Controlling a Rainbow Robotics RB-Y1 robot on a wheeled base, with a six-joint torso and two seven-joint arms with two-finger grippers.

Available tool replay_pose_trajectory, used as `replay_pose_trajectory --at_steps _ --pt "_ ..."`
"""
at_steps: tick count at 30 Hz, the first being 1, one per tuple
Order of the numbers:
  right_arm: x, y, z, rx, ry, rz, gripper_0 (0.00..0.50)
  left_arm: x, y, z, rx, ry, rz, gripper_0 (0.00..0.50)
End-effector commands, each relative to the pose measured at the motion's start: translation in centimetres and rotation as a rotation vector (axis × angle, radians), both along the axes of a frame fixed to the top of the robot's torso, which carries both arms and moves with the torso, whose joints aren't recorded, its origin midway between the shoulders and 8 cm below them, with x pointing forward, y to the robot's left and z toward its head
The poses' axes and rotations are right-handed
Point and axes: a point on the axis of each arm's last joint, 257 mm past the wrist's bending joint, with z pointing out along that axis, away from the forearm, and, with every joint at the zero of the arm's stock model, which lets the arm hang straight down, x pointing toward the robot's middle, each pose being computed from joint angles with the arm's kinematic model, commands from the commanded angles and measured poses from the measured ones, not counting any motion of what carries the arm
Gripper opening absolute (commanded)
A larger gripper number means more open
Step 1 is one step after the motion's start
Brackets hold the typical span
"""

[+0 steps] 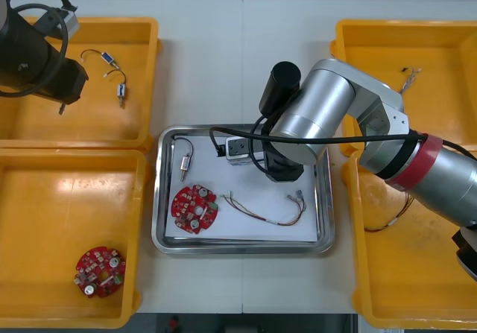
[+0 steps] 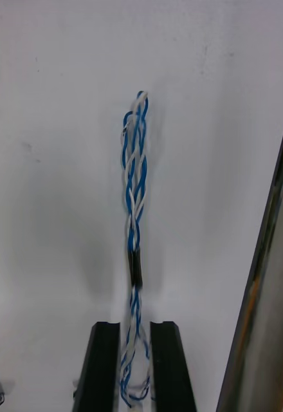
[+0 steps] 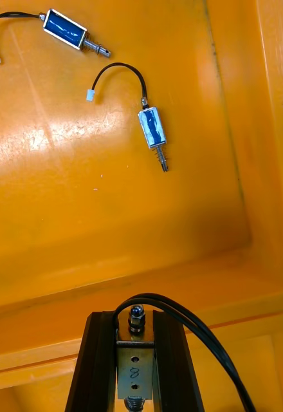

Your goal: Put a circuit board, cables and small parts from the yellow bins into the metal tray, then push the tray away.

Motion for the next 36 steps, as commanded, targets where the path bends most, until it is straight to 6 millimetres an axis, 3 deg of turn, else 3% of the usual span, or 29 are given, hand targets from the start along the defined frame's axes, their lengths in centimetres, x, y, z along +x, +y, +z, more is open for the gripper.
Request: replay_pose_trajectory --at_steps 1,12,25,31,36 --pt "-1.2 1.4 0.0 0.022 0.008 0.008 0.500 -0.3 -0.3 1.1 -0.078 -0.035 0.120 0.000" --pt "-2.6 1.4 2.6 -0.012 -0.024 0.022 0.500 -0.3 -0.6 1.1 -0.090 -0.032 0.124 0.000" --pt "-5.5 -1.5 8.4 -0.059 -0.037 -0.045 0.500 -0.5 -2.0 1.5 -0.101 -0.049 0.114 0.000" --pt "-5.3 -0.9 11.0 0.009 -0.089 -0.039 0.500 -0.8 -3.6 1.5 -0.123 -0.050 0.120 0.000" --pt "-4.6 -2.3 13.2 0.100 -0.118 -0.094 0.500 -1.3 -6.5 1.0 -0.143 -0.044 0.111 0.001"
